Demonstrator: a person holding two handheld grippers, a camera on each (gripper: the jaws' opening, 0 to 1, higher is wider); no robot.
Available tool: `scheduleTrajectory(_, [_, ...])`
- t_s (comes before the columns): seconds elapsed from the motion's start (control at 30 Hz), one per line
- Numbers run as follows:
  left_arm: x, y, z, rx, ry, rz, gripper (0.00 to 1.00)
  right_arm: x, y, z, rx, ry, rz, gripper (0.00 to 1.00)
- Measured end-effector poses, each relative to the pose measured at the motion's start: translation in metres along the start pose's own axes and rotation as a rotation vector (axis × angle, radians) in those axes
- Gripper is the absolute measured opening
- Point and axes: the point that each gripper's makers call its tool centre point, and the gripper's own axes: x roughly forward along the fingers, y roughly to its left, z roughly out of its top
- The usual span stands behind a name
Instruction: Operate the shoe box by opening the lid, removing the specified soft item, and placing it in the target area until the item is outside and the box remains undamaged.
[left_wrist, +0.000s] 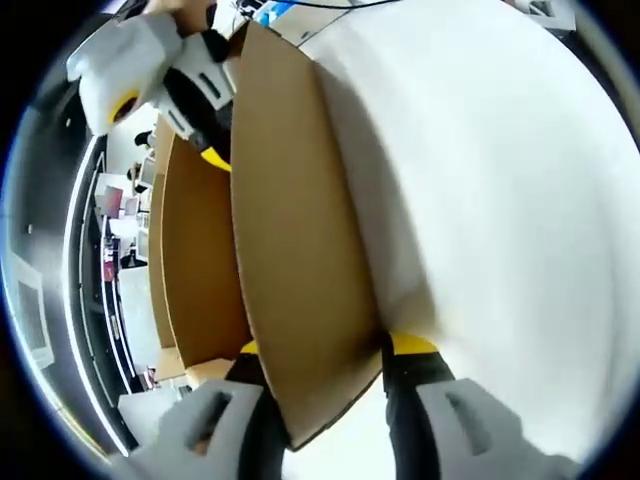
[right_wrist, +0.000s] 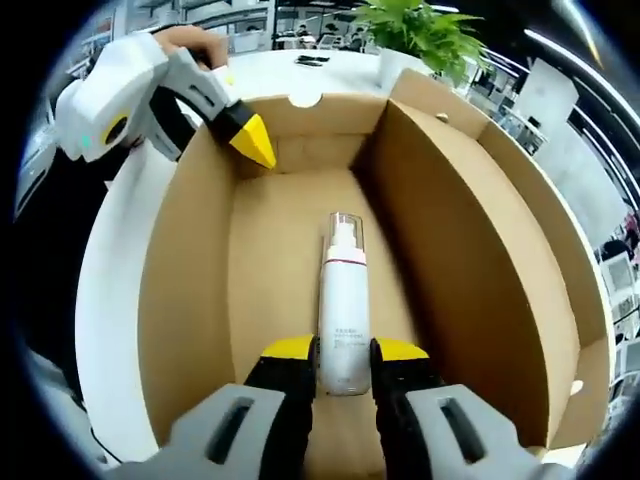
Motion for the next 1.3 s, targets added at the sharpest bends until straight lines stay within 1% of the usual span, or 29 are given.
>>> scheduleTrajectory(0.07, [0.000, 0.000, 0.000, -0.002, 0.002, 0.000, 0.34, 0.000, 0.002, 0.000, 0.015, -0.019, -0.008, 0.21])
scheduleTrajectory(0.1, [0.000, 0.000, -0.001, -0.002, 0.003, 0.001, 0.34, 0.000, 0.002, 0.000, 0.014, -0.030, -0.012, 0.21])
scheduleTrajectory(0.2, [0.000, 0.000, -0.001, -0.002, 0.005, 0.001, 0.34, 0.002, 0.003, 0.001, -0.007, -0.034, -0.014, 0.21])
scheduleTrajectory(0.23, [0.001, 0.000, -0.002, 0.000, 0.003, 0.000, 0.34, 0.002, 0.004, 0.001, -0.032, -0.039, -0.007, 0.22])
scheduleTrajectory(0.3, [0.001, -0.001, -0.001, 0.003, 0.001, -0.003, 0.34, 0.003, 0.002, 0.002, -0.024, -0.048, -0.017, 0.27])
scheduleTrajectory(0.37, [0.001, -0.001, -0.002, 0.000, 0.004, -0.002, 0.34, 0.001, -0.002, 0.005, -0.014, -0.055, -0.044, 0.31])
scheduleTrajectory(0.4, [0.001, -0.001, -0.002, -0.002, 0.006, -0.002, 0.34, 0.000, -0.003, 0.010, 0.005, -0.072, -0.044, 0.37])
scheduleTrajectory(0.43, [0.001, -0.001, -0.002, -0.002, 0.006, -0.002, 0.34, 0.000, -0.004, 0.016, 0.023, -0.110, -0.044, 0.39])
scheduleTrajectory(0.47, [0.001, -0.001, -0.002, -0.003, 0.006, -0.002, 0.34, 0.000, -0.004, 0.022, 0.028, -0.145, -0.045, 0.40])
scheduleTrajectory(0.53, [0.001, -0.001, -0.002, -0.005, 0.009, -0.001, 0.34, 0.002, -0.004, 0.020, 0.050, -0.140, -0.025, 0.35])
scheduleTrajectory(0.57, [0.001, 0.000, -0.002, -0.007, 0.010, 0.000, 0.34, 0.005, -0.002, 0.018, 0.049, -0.138, -0.026, 0.35])
scheduleTrajectory(0.63, [0.001, 0.000, -0.002, -0.007, 0.011, 0.000, 0.34, 0.009, -0.005, 0.017, 0.044, -0.150, -0.042, 0.35])
scheduleTrajectory(0.67, [0.001, 0.000, -0.002, -0.005, 0.009, 0.000, 0.34, 0.010, -0.007, 0.015, 0.034, -0.142, -0.058, 0.35])
scheduleTrajectory(0.7, [0.001, 0.000, -0.002, -0.004, 0.009, 0.000, 0.34, 0.010, -0.006, 0.013, 0.030, -0.125, -0.055, 0.35])
scheduleTrajectory(0.77, [0.001, 0.000, -0.001, -0.002, 0.008, 0.000, 0.34, 0.010, -0.004, 0.013, 0.031, -0.127, -0.043, 0.35])
scheduleTrajectory(0.83, [0.001, 0.000, -0.001, -0.003, 0.010, 0.000, 0.34, 0.012, 0.001, 0.013, 0.020, -0.123, -0.028, 0.32])
scheduleTrajectory(0.87, [0.001, 0.000, -0.001, -0.002, 0.008, 0.000, 0.34, 0.013, 0.002, 0.011, 0.009, -0.111, -0.025, 0.30])
scheduleTrajectory(0.93, [0.001, 0.000, -0.001, -0.002, 0.009, 0.000, 0.34, 0.013, 0.001, 0.008, -0.007, -0.096, -0.028, 0.26])
scheduleTrajectory(0.97, [0.001, 0.000, -0.001, -0.002, 0.009, 0.001, 0.34, 0.012, 0.002, 0.010, -0.006, -0.110, -0.024, 0.25])
scheduleTrajectory(1.03, [0.001, 0.000, 0.000, -0.002, 0.009, 0.001, 0.34, 0.011, 0.001, 0.008, -0.010, -0.104, -0.027, 0.23])
scheduleTrajectory(1.1, [0.001, 0.000, 0.000, -0.004, 0.011, 0.002, 0.34, 0.011, 0.000, 0.008, 0.003, -0.106, -0.032, 0.23])
scheduleTrajectory(1.17, [0.000, 0.000, 0.000, -0.003, 0.013, 0.002, 0.34, 0.011, 0.002, 0.008, 0.000, -0.109, -0.021, 0.22])
scheduleTrajectory(1.3, [0.000, 0.000, 0.000, 0.001, 0.011, 0.001, 0.34, 0.012, 0.002, 0.008, -0.020, -0.116, -0.024, 0.21])
